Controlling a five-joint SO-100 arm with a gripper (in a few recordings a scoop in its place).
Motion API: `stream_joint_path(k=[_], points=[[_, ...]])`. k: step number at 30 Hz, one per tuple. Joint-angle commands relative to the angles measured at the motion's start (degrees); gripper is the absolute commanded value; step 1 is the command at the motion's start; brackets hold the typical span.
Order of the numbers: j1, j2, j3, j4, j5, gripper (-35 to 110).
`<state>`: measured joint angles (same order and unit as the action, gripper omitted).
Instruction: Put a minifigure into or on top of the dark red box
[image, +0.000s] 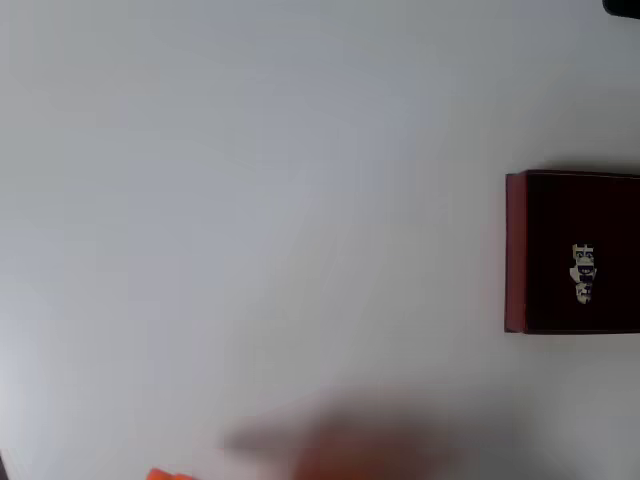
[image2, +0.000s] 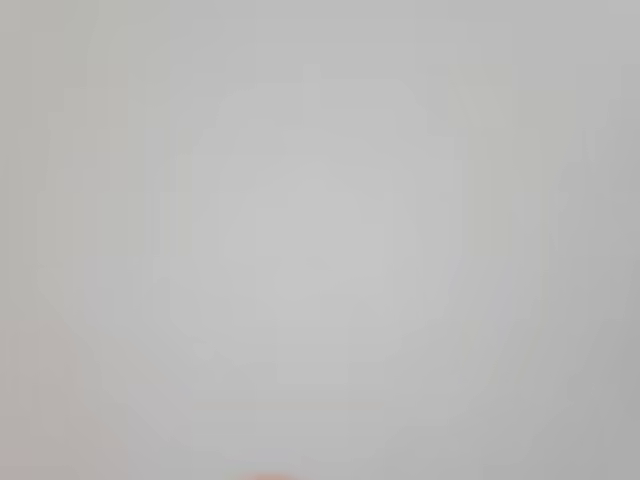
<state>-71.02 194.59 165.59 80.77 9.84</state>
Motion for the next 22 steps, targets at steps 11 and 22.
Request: stream_joint_path(k=[11, 22], points=[[3.1, 0.6, 7.5, -3.1, 1.4, 0], [3.4, 0.6, 7.4, -3.1, 1.1, 0]])
